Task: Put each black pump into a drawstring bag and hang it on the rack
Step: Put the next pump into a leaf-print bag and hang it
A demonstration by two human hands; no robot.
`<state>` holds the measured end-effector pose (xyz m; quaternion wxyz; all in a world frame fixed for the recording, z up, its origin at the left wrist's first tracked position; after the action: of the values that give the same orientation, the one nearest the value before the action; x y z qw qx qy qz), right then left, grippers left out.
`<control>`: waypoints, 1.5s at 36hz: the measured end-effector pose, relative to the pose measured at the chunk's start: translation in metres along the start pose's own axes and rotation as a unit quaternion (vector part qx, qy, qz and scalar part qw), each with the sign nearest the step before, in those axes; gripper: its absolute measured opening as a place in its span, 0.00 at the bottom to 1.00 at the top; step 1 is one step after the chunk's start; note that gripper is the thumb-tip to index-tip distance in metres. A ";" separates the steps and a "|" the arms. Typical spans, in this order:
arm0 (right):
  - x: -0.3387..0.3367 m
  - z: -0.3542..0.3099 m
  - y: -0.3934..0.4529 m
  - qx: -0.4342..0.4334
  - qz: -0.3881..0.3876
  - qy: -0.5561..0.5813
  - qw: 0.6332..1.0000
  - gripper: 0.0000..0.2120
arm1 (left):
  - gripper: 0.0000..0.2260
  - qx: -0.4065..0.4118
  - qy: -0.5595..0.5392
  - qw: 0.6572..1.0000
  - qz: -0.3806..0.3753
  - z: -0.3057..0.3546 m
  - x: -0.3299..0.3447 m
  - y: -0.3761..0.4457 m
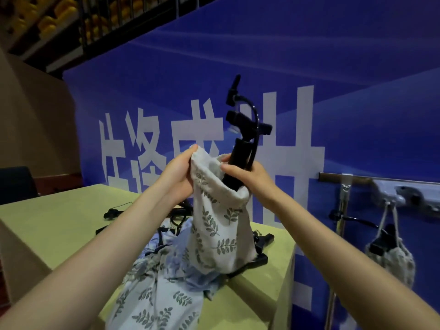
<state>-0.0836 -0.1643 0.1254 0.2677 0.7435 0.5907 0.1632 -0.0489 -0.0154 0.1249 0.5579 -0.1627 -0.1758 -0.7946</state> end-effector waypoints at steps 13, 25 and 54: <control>0.012 -0.018 -0.002 0.005 -0.039 -0.018 0.999 0.19 | 0.16 0.056 0.043 0.996 0.053 0.017 -0.001 0.007; 0.017 0.011 -0.012 -0.002 -0.033 -0.080 0.996 0.05 | 0.10 0.248 0.380 0.886 0.097 0.038 -0.028 -0.015; -0.009 0.058 -0.029 0.130 -0.008 -0.179 0.975 0.19 | 0.07 0.335 0.289 0.891 0.102 0.028 0.000 -0.027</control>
<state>-0.0760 -0.1802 0.0625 0.2710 0.7845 0.5552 -0.0529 -0.0728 0.0055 0.1469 0.6834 0.2536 -0.2456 -0.6391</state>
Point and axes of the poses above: each hand's wrist, its own y-axis towards the middle knuckle, its own x-axis out of the palm, z = x × y, the point moved 6 cm from there along y, towards the middle knuckle, and after that the axes turned 8 degrees about z, right-handed, at the moved point
